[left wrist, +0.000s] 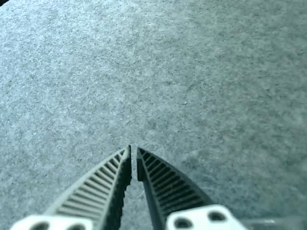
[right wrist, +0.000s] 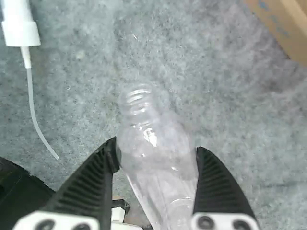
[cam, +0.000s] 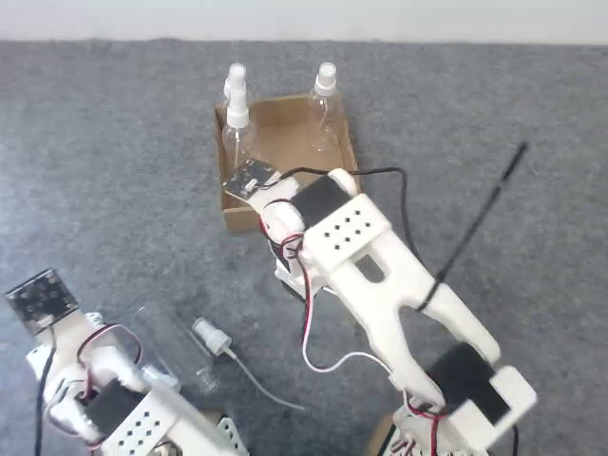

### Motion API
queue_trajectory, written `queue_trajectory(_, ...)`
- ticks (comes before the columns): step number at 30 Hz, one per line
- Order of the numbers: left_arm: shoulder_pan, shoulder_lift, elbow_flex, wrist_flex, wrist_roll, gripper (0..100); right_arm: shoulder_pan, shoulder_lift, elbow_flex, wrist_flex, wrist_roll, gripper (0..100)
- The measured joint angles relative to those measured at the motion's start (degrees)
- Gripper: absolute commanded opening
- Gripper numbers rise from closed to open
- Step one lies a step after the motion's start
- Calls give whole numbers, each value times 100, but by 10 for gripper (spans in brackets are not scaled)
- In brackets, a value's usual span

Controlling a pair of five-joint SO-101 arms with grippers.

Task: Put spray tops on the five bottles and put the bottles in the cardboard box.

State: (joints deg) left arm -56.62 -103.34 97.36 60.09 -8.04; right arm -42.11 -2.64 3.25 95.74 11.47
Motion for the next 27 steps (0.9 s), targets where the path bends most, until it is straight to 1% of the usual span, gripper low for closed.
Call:
queue_trajectory(3,0,0,0,0,0,13,202,-290,193,-44,0,76)
queue_trajectory(7,0,0,0,0,0,13,352,-624,782,-536,0,76)
queue_trajectory(12,0,0,0,0,0,13,352,-1143,1319,-1134,0,76)
queue_trajectory(27,0,0,0,0,0,13,352,-2374,2479,-2207,0,76)
